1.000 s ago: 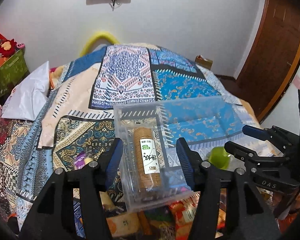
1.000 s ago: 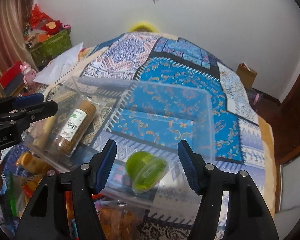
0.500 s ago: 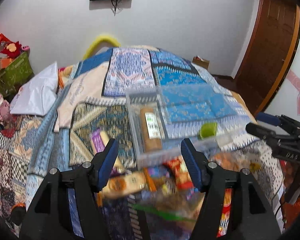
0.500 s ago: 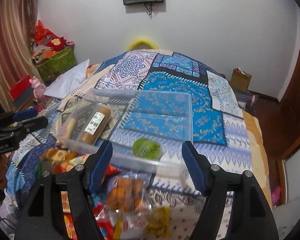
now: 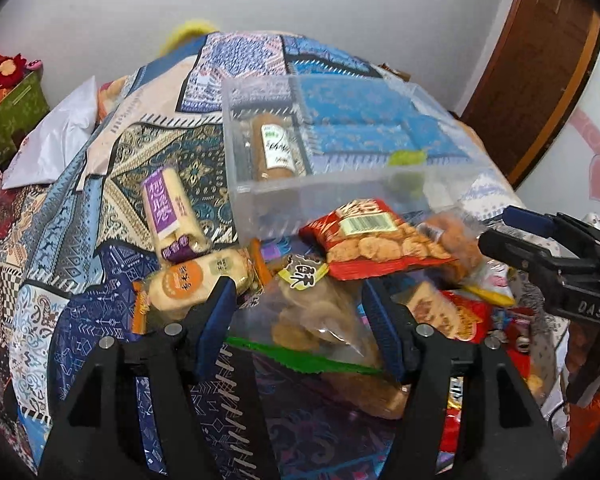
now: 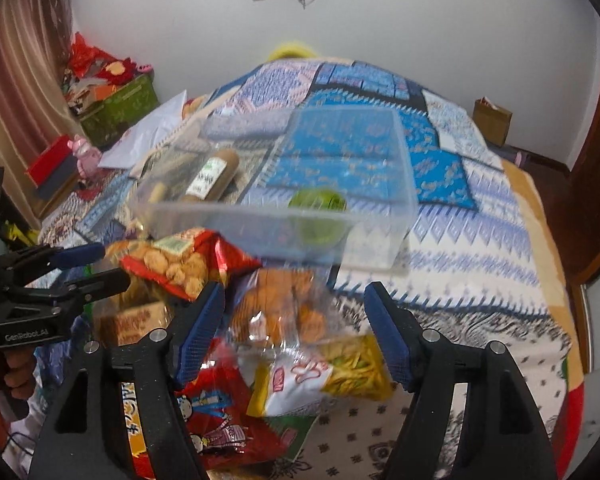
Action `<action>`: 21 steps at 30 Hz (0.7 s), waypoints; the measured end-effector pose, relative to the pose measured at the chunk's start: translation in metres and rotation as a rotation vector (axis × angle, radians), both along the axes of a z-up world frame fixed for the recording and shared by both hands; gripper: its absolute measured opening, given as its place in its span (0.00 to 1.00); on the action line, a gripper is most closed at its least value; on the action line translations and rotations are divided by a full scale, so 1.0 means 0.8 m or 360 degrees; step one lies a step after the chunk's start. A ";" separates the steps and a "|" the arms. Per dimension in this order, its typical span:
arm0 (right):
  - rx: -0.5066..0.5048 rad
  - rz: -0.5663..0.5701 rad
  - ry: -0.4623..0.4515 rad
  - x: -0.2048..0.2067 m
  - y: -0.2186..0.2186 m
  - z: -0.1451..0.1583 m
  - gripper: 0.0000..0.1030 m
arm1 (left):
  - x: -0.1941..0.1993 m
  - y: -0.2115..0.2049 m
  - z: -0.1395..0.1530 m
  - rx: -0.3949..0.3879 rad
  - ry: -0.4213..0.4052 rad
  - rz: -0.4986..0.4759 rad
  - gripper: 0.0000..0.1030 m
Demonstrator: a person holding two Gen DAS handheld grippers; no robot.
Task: Organize snacks
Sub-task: 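Grasp the cookie bag with the left tool while the right grasps the pastry bag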
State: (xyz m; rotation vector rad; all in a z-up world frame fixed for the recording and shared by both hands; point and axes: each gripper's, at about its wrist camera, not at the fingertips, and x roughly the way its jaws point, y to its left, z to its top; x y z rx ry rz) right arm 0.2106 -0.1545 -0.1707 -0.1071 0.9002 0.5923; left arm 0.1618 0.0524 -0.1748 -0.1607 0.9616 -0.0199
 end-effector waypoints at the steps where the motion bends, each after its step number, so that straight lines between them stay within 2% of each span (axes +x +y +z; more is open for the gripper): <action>1: -0.0003 0.0004 0.0011 -0.001 0.001 -0.003 0.67 | 0.001 0.001 -0.004 -0.0007 0.0011 0.0005 0.63; 10: -0.0011 0.0031 0.0097 0.009 0.012 -0.031 0.76 | 0.012 0.003 -0.026 -0.0076 0.0043 -0.0015 0.72; 15: -0.0013 0.0046 0.0128 0.013 0.017 -0.044 0.77 | 0.012 0.003 -0.029 -0.0098 0.0028 -0.0013 0.71; 21: 0.0017 0.0046 0.0113 0.009 0.015 -0.043 0.72 | 0.007 0.002 -0.025 -0.0082 -0.0014 -0.0030 0.63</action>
